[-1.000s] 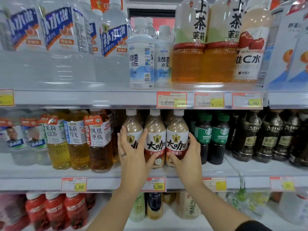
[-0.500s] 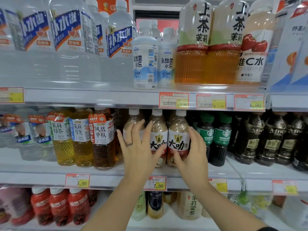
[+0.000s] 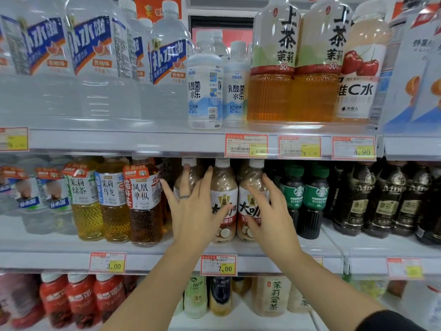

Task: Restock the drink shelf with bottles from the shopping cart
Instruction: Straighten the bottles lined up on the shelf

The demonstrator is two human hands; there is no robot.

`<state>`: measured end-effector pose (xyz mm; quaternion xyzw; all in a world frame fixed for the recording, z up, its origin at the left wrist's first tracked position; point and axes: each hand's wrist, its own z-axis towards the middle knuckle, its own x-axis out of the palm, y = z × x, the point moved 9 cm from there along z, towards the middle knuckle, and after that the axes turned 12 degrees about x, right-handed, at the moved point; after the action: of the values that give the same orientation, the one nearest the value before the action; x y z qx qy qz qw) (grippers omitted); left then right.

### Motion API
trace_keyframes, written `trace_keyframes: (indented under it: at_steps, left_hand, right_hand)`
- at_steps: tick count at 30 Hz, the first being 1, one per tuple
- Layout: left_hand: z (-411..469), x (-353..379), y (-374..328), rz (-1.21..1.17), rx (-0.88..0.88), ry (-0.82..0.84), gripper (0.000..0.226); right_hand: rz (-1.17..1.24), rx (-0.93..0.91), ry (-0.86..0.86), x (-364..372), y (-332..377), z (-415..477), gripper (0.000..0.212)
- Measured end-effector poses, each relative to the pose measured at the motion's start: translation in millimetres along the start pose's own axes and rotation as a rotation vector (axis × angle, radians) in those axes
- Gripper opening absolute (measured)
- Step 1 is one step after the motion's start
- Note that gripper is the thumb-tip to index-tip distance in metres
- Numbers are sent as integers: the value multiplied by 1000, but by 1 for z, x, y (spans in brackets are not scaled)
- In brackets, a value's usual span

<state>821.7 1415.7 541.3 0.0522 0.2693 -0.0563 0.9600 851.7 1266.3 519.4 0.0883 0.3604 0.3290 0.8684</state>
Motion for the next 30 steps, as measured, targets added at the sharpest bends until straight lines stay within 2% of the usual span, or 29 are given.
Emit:
trace_keyframes:
  at_steps: [6, 9, 12, 16, 22, 30]
  left_hand:
    - [0, 2, 1, -15, 30, 28, 79]
    - [-16, -4, 14, -177, 10, -56, 72]
    - [-44, -7, 35, -429, -161, -125, 75]
    - [-68, 12, 48, -576, -340, -47, 89]
    - [-69, 30, 55, -644, -422, 39, 86]
    - [-69, 31, 57, -639, -389, 39, 86]
  right_hand:
    - [-20, -12, -31, -4, 5, -2, 72]
    - [-123, -87, -89, -12, 23, -3, 68]
    - [-300, -155, -75, -1, 44, -2, 77]
    - [-447, -134, -50, 18, 49, 0, 90]
    - [-471, -125, -52, 22, 51, 0, 88]
    - [-421, -93, -58, 26, 55, -2, 83]
